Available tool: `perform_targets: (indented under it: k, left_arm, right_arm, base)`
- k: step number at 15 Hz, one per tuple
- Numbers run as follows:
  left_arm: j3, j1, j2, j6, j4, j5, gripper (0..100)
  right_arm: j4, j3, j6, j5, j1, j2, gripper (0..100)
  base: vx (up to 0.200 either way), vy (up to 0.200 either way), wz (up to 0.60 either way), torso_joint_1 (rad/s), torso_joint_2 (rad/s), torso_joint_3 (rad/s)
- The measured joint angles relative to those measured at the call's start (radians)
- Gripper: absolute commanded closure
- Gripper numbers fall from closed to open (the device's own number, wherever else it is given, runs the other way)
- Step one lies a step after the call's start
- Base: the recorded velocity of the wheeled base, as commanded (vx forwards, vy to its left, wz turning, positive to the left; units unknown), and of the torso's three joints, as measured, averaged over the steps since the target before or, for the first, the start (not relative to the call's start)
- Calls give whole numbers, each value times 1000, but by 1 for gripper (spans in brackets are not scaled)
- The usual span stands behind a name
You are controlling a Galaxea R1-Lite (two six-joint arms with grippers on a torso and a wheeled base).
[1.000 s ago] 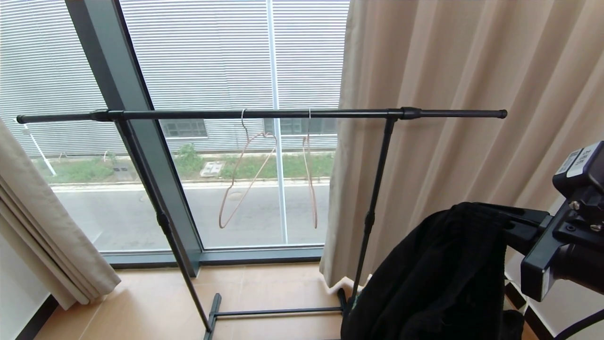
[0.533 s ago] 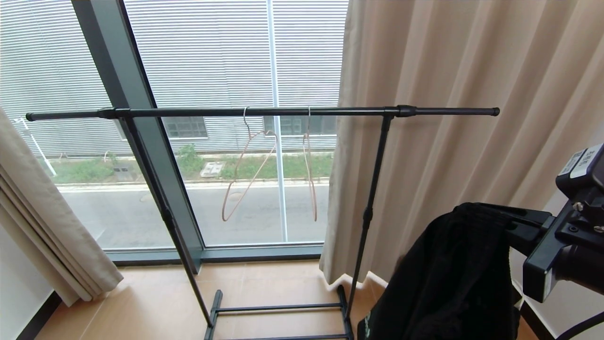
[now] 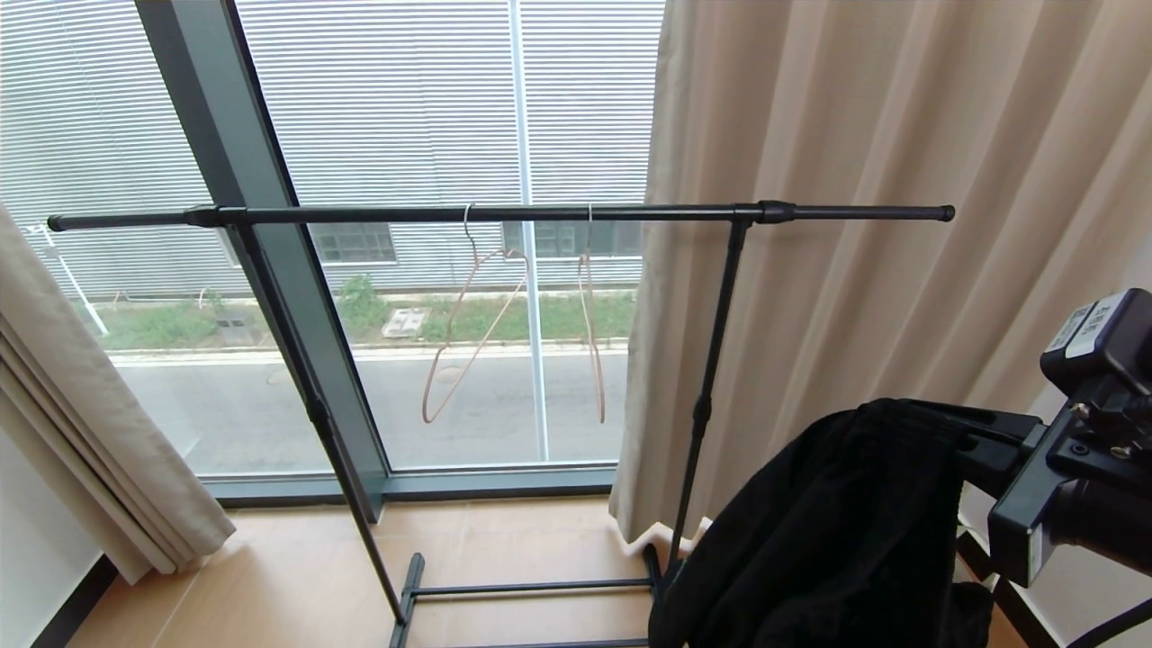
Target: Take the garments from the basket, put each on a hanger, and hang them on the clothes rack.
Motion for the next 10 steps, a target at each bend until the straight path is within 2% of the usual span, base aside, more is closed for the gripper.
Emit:
perform_targets:
  k: [2,4,7,9,10]
  left_arm:
    - [-3,-27,127,39,-5,-8,0]
    - [-41,-88,301,15,-26,-46,0]
    - [-154,-189,604,-119,-54,-113,0]
    - [-245,-273,784,-225,-69,-141,0]
    - [-291,-320,857,-286,-75,-147,0]
  right_arm:
    - [8,-51,2,-4,11,32,100]
    - [52,-184,25,-41,32,122,100]
    - [269,-459,148,-160,94,257,100]
    - [413,-623,245,-309,143,350,100]
    - [444,-680,280,-350,159,393,100]
  base:
    - [0,0,0,0,0,0]
    - [0,0,0,0,0,0]
    - [0,0,0,0,0,0]
    - [0,0,0,0,0,0]
    - [0,0,0,0,0,0]
